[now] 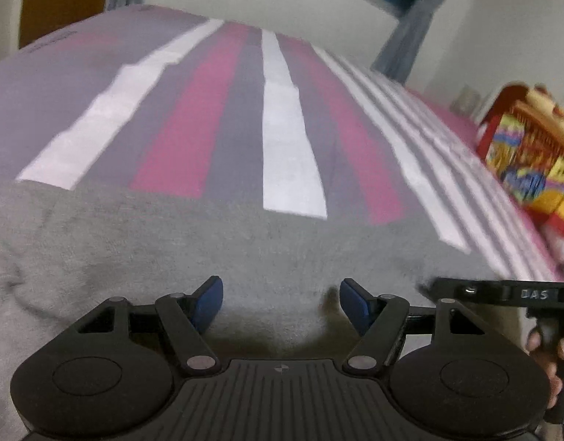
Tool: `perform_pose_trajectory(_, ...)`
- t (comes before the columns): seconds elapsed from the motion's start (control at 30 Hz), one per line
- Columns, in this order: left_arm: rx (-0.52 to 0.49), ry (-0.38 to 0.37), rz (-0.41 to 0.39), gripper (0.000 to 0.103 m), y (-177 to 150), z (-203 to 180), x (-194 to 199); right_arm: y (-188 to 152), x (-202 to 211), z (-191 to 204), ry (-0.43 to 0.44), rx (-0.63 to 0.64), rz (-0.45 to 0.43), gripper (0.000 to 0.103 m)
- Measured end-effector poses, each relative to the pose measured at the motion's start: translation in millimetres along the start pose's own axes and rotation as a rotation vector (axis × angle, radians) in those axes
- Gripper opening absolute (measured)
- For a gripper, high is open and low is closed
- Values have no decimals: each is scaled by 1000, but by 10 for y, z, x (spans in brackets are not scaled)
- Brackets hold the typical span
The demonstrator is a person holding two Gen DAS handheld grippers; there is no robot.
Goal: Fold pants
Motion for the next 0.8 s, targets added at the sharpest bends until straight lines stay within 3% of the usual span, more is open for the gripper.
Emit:
perform_pose_trajectory(0.03, -16, 6, -12, 70, -78, 39, 62, -56, 234, -115, 1, -14, -42, 37)
perform_pose_trajectory(0.1, -41, 9, -8, 70, -228, 119, 126, -223, 687, -427, -61, 19, -106, 47)
perform_pose_trajectory(0.23, -41, 12, -11, 70, -372, 236, 318, -574, 1583, -1493, -133, -123, -150, 34)
perform_pose_trajectory(0.33, -52, 43, -12, 70, -499, 257, 422, -901, 2457, -2346, -220, -360, -302, 29)
perform_pose_trajectory(0.37, -54, 53, -13, 70, -539, 247, 457, -1020, 2709, -2588, -278, -423, -342, 24)
perform_pose_trajectory(0.4, -56, 62, -17, 70, -573, 237, 511, -1147, 2934, -2824, -322, -511, -377, 7)
perform_pose_trajectory(0.43, -50, 73, -21, 70, -599, 214, 566, -1299, 3185, -3035, -374, -606, -412, 2)
perform_pose_trajectory(0.47, -41, 81, -23, 71, -627, 199, 605, -1410, 3351, -3123, -436, -657, -443, 3)
perform_pose_trajectory(0.5, -36, 89, -23, 71, -662, 184, 648, -1531, 3521, -3185, -457, -691, -480, 10)
perform_pose_trajectory(0.53, -35, 101, -24, 71, -700, 167, 701, -1667, 3730, -3173, -445, -713, -536, 31)
perform_pose_trajectory(0.6, -40, 113, -25, 75, -767, 135, 790, -1929, 3976, -3103, -389, -690, -603, 33)
perform_pose_trajectory(0.73, -86, 147, -6, 78, -908, 100, 851, -2335, 4150, -2903, -312, -621, -608, 31)
perform_pose_trajectory(0.8, -85, 154, -4, 81, -935, 82, 855, -2362, 4072, -2842, -286, -636, -599, 28)
Point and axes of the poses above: each gripper's, at about its wrist camera, not at the fingertips, and x roughly against the way its jaws point, z to its left, y to its top, the point moved 2 cm from there along -x, roughly the way its jaws point, and after that the axes turned 6 degrees about z, right-handed, at the moved point
